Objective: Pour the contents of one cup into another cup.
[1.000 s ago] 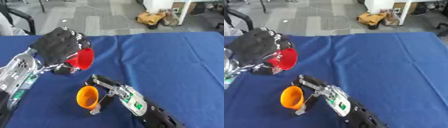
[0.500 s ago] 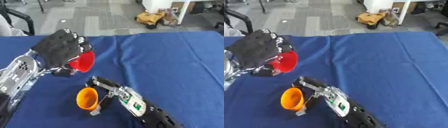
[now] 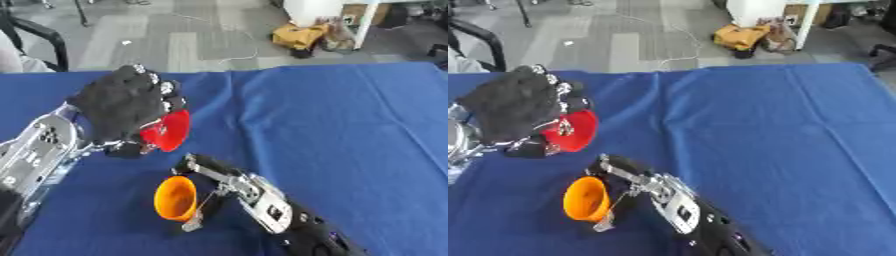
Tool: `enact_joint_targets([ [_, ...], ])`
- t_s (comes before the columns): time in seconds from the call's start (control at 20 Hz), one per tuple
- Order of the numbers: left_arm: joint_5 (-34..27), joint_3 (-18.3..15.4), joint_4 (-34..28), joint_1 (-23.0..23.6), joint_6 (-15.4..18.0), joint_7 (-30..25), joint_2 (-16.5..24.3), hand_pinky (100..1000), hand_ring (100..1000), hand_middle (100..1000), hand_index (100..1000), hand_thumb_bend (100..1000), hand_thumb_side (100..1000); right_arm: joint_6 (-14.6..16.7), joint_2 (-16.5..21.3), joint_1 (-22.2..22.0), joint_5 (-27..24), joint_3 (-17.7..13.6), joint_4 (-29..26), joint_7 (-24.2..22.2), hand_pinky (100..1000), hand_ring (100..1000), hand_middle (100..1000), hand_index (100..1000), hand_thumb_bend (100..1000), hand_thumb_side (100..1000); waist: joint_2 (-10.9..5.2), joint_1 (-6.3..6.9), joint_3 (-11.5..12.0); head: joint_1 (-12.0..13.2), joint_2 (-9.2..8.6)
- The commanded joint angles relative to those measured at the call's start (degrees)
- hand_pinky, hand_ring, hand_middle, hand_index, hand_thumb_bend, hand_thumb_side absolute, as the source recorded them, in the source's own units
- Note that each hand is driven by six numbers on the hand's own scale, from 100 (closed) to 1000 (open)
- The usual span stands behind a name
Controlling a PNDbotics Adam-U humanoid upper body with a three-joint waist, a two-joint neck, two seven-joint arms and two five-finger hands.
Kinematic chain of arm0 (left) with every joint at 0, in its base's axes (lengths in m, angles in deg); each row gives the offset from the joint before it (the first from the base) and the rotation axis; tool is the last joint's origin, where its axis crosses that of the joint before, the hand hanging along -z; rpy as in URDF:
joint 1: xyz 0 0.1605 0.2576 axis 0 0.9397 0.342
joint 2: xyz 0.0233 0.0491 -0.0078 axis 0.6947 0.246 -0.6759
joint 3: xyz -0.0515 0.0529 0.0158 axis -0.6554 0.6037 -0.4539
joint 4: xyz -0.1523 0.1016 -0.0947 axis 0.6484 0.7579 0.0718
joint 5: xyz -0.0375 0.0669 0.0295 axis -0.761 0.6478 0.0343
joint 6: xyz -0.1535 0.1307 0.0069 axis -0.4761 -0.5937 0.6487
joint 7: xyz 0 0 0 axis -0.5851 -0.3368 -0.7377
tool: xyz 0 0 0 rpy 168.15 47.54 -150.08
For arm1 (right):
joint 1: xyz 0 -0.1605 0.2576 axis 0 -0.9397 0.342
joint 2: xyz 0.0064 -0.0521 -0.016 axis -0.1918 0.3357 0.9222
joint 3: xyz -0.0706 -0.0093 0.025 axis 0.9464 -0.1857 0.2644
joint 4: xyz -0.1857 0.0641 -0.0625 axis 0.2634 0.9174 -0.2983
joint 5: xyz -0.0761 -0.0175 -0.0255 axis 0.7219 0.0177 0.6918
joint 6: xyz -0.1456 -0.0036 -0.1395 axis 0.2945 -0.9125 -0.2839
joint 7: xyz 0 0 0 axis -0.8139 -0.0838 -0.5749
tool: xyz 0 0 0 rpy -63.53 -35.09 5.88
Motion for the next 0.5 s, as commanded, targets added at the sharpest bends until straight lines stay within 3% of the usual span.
enact_joint_targets([
  [0.05,0.04,-0.19,-0.68,-0.86,0.28,-0.03,1.54,100,180,260,676,312,180,-0.01,0.17,0.87,-0.58,-0.36,-0.49,-0.43,516,314,184,441,716,124,-1.10,0.03,-0.07,-0.05,-0.72],
  [0.5,0.07,0.61,-0.27,-0.74,1.16,-0.40,1.90,100,181,259,673,311,182,-0.57,0.72,1.30,-1.30,-0.67,-1.19,-0.94,517,315,184,441,717,125,-1.18,0.06,-0.20,-0.04,-0.79],
])
